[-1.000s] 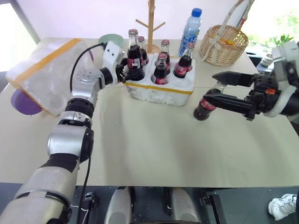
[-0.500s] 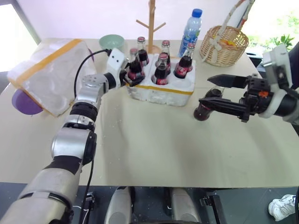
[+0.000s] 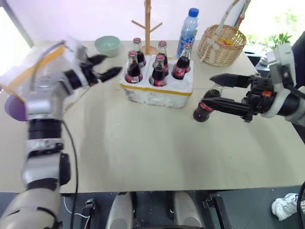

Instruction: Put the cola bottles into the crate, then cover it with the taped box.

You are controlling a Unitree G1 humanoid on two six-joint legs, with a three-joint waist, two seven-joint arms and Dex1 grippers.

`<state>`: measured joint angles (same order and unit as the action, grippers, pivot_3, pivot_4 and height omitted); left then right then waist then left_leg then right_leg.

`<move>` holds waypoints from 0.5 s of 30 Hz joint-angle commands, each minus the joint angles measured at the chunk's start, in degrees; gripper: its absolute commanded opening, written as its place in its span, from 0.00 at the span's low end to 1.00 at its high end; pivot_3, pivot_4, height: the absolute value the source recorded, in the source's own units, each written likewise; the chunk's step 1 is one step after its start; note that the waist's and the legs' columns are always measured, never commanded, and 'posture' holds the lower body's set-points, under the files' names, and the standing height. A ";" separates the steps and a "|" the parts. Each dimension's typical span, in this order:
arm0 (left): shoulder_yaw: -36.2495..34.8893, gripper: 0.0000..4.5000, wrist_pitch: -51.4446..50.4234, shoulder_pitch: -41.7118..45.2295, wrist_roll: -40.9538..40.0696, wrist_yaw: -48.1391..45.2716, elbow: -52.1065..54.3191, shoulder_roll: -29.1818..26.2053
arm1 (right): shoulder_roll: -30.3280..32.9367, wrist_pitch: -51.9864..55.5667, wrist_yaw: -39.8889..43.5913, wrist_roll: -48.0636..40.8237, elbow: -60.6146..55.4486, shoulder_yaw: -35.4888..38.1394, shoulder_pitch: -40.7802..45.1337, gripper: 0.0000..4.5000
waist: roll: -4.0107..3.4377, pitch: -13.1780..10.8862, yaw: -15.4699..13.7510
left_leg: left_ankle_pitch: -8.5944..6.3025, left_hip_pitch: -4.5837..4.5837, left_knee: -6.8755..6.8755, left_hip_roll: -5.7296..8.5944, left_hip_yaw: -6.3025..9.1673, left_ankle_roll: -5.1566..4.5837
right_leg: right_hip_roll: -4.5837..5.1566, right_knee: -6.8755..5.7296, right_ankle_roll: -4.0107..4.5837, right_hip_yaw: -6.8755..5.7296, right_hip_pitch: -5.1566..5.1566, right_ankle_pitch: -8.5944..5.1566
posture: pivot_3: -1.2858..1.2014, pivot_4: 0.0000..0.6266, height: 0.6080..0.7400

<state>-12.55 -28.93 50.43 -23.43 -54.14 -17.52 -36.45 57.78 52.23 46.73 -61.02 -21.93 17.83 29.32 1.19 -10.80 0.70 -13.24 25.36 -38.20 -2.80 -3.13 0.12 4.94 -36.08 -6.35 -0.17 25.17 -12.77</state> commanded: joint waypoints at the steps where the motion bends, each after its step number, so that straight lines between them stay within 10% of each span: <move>1: -4.63 0.98 -10.38 -2.97 -8.52 -2.26 12.37 -5.76 | -0.06 -1.32 1.08 0.75 0.01 0.50 0.90 1.00 | 0.00 0.00 -0.15 | 0.00 -0.02 0.00 0.00 0.01 0.00 | 0.00 0.00 0.00 -0.01 -0.05 0.00 | 0.52 0.24 1.00; 15: -5.60 0.98 -23.02 -13.55 -25.36 -9.45 31.49 -16.77 | 0.19 -0.85 0.21 1.71 -1.63 2.96 -0.54 1.00 | -0.01 0.00 -0.11 | 0.00 -0.08 -0.02 0.02 0.00 0.01 | 0.02 0.03 0.20 -0.01 -0.11 -0.11 | 0.52 0.24 1.00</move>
<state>-18.47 -52.28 34.89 -47.53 -63.63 13.60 -53.04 57.70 51.97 47.93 -58.82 -21.62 17.68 28.89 1.19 -10.80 0.58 -13.24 25.28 -38.22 -2.78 -3.13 0.13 4.95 -36.05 -6.15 -0.18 25.06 -12.89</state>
